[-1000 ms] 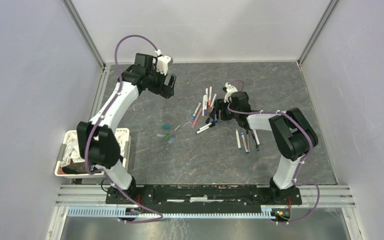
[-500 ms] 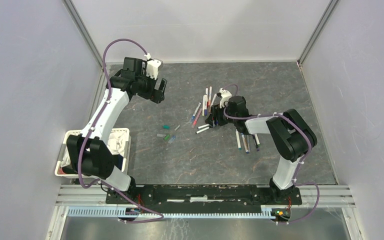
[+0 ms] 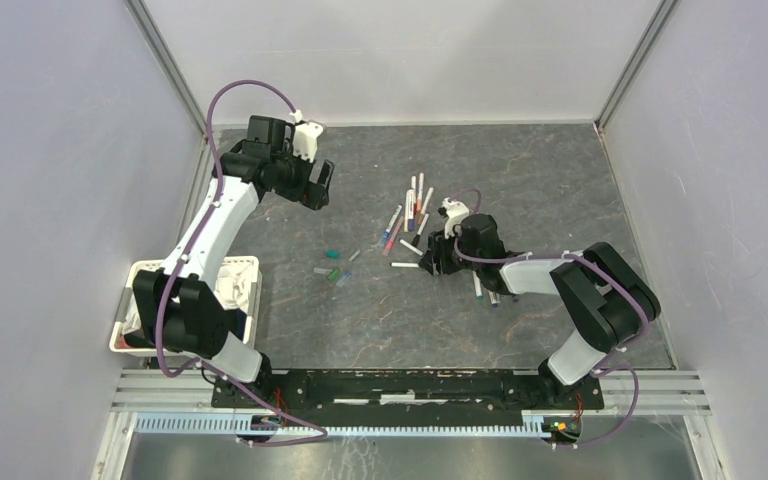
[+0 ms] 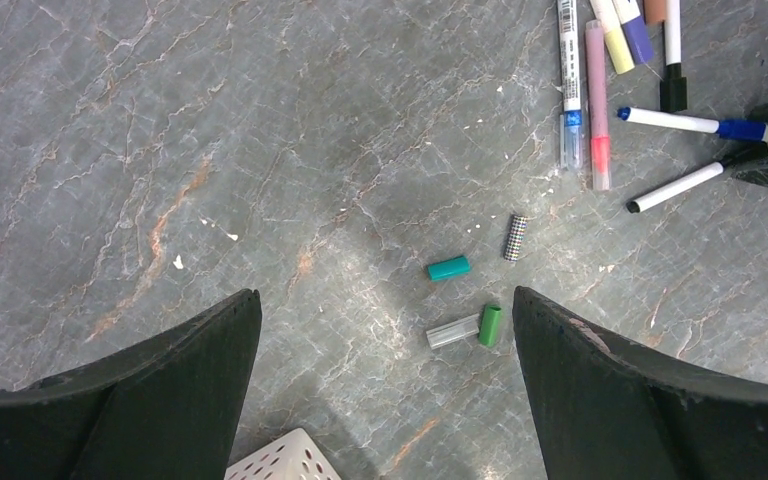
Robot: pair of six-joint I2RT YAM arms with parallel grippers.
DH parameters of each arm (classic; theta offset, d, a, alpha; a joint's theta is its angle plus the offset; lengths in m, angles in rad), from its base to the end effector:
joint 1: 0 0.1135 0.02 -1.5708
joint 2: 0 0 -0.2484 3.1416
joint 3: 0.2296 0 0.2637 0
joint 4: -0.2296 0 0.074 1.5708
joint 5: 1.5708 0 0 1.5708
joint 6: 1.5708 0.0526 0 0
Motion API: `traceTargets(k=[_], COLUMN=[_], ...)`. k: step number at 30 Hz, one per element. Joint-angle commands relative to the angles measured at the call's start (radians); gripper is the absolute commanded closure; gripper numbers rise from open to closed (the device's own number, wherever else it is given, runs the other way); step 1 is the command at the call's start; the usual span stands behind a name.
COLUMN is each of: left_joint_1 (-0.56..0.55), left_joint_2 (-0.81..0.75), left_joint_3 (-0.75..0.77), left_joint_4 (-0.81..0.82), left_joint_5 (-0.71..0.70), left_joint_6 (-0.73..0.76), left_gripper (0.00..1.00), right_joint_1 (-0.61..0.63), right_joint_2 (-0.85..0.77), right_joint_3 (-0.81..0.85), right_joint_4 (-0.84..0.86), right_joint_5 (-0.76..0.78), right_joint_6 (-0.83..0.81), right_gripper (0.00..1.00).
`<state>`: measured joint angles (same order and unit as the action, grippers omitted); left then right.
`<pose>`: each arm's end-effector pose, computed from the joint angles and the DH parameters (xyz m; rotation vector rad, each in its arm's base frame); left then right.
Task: Open the pen caps
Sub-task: Adjust the pen at the center of the board, then pick up the pen from the center of the board.
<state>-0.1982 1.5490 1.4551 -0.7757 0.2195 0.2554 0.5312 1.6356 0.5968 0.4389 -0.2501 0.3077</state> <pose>0.3475 -0.0815 0.3017 0.6405 2.3408 -0.2417 0.2703 0.1739 0.1000 -0.3980 2.2125 0.7395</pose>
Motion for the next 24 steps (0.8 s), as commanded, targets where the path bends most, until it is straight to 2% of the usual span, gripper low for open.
traceTargets(k=[1, 12, 24], left_joint_1=[0.000, 0.000, 0.000], left_joint_2=[-0.042, -0.054, -0.204], left_joint_3=[0.015, 0.012, 0.002], left_joint_4=[-0.009, 0.010, 0.068], left_joint_5=[0.027, 0.036, -0.147], left_joint_6=[0.019, 0.017, 0.098], left_gripper=[0.00, 0.00, 0.00], right_joint_1=[0.005, 0.037, 0.131], right_joint_2=[0.018, 0.117, 0.195], right_joint_3=[0.084, 0.250, 0.364], right_joint_4=[-0.093, -0.216, -0.351], right_joint_5=[0.084, 0.159, 0.314], right_joint_6=[-0.033, -0.105, -0.206], right_gripper=[0.45, 0.53, 0.58])
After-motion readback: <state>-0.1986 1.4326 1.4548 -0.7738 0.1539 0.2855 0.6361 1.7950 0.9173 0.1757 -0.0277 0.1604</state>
